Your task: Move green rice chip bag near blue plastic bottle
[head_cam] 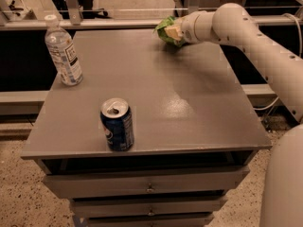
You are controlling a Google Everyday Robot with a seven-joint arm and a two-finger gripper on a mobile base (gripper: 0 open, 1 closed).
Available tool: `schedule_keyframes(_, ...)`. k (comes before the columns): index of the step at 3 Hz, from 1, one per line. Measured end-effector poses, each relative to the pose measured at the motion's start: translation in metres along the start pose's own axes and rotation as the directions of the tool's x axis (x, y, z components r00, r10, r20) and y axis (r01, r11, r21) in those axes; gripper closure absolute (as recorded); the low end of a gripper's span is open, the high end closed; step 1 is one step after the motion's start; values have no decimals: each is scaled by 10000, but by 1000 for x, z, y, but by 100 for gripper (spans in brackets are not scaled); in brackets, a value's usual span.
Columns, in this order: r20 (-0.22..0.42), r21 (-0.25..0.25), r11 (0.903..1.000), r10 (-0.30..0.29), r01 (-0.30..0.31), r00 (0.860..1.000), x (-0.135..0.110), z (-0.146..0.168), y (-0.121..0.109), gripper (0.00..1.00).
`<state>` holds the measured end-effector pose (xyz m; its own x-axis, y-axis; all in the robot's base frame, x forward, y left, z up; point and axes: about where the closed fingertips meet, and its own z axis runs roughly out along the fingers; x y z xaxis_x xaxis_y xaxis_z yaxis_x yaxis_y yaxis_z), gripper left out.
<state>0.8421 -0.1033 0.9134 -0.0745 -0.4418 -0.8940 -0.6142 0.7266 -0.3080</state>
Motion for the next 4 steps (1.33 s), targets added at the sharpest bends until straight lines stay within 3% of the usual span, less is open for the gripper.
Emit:
schedule_keyframes(1,521,-976,9937,-499,548,9974,-22,-19,25,100)
schedule_keyframes(2,1295,-2560,9470,-1653,1941,9777,-41,-44,81,100)
schedule_keyframes(3,1649,-3419,8895,-2608,3032,9512,-45,-62,125,100)
schedule_keyframes(4,1707,-3523,8799,-2745,3188,9463,-45,-62,130,100)
